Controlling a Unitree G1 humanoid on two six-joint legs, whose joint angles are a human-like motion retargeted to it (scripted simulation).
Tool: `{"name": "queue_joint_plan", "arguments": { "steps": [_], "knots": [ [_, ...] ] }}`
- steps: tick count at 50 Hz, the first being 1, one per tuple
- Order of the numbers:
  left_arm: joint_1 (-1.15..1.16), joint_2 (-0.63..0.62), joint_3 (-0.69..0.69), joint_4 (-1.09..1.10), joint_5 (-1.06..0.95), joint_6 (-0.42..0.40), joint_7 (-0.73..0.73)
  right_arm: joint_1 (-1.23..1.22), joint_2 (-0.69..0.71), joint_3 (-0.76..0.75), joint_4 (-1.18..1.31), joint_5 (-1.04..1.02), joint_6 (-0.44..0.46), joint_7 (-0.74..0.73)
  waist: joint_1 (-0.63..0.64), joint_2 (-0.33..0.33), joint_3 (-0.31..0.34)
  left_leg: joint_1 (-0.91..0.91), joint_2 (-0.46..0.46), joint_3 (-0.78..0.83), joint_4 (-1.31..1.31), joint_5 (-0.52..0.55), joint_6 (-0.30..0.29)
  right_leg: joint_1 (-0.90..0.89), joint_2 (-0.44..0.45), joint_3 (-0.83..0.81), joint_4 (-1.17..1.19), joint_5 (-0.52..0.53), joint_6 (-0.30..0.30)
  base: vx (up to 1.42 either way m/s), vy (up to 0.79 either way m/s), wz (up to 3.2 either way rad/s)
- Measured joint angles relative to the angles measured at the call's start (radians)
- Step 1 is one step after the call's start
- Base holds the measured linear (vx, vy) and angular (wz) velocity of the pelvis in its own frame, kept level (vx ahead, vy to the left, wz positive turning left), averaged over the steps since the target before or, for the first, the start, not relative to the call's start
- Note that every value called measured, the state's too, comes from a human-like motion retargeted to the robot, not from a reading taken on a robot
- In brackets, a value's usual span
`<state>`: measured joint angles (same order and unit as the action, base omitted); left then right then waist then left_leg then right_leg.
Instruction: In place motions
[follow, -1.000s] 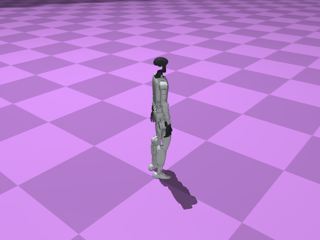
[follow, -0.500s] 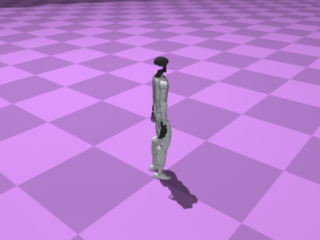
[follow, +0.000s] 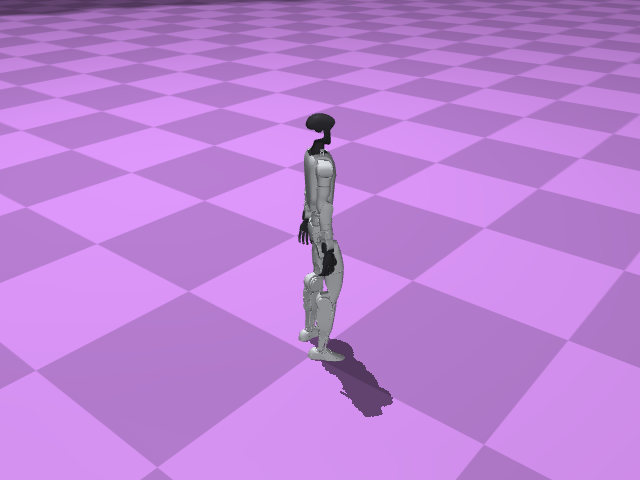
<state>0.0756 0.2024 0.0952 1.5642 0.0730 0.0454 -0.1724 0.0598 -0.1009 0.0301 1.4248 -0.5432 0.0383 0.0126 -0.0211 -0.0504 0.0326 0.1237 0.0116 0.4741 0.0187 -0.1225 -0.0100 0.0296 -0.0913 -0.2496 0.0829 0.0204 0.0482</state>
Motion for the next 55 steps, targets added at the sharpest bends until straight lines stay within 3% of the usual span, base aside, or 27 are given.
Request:
{"name": "queue_joint_plan", "arguments": {
  "steps": [5, 9, 22, 35, 45, 55],
  "knots": [
    [-0.020, -0.026, 0.051, 0.037, -0.078, 0.000, 0.021, -0.026, -0.003, -0.028, 0.109, -0.044, 0.031, 0.004, 0.057, -0.011, -0.010, 0.003, 0.010, 0.001, 0.021, -0.007, -0.020, 0.028, 0.007, -0.004, -0.050, 0.014, -0.006, -0.06, -0.11, 0.00],
    [-0.011, -0.052, 0.050, 0.051, -0.131, -0.019, 0.031, -0.028, -0.018, -0.018, 0.104, -0.030, 0.019, -0.011, 0.024, -0.001, -0.028, 0.001, 0.023, -0.014, 0.032, -0.007, -0.031, 0.044, 0.017, -0.023, -0.059, 0.003, -0.017, 0.00, -0.08, 0.20],
    [-0.004, -0.068, -0.031, 0.015, -0.056, -0.030, 0.068, -0.053, -0.013, -0.036, 0.043, 0.041, 0.065, 0.074, -0.028, 0.045, -0.070, 0.006, 0.056, -0.019, 0.031, 0.000, -0.055, 0.050, 0.048, -0.033, -0.061, -0.014, -0.037, -0.01, -0.01, 0.02],
    [-0.035, -0.062, -0.029, -0.015, -0.048, -0.007, -0.021, -0.043, 0.002, 0.021, 0.029, -0.068, 0.054, 0.112, -0.025, 0.062, -0.064, 0.016, 0.061, -0.017, 0.028, 0.001, -0.063, 0.059, 0.056, -0.034, -0.064, -0.019, -0.045, 0.00, 0.00, 0.00],
    [-0.052, -0.058, -0.038, 0.033, -0.027, 0.009, 0.023, -0.048, -0.007, 0.013, 0.102, -0.052, 0.096, 0.040, -0.025, 0.044, -0.057, 0.004, 0.053, -0.029, 0.027, 0.002, -0.061, 0.058, 0.049, -0.046, -0.070, -0.021, -0.041, 0.00, 0.00, 0.00],
    [-0.039, -0.068, -0.021, 0.025, -0.029, -0.002, 0.046, -0.057, -0.014, 0.001, 0.086, -0.043, 0.095, 0.076, -0.014, 0.029, -0.061, -0.002, 0.035, -0.026, 0.028, 0.000, -0.052, 0.056, 0.034, -0.042, -0.075, -0.015, -0.033, 0.00, 0.00, 0.00]
  ]
}}
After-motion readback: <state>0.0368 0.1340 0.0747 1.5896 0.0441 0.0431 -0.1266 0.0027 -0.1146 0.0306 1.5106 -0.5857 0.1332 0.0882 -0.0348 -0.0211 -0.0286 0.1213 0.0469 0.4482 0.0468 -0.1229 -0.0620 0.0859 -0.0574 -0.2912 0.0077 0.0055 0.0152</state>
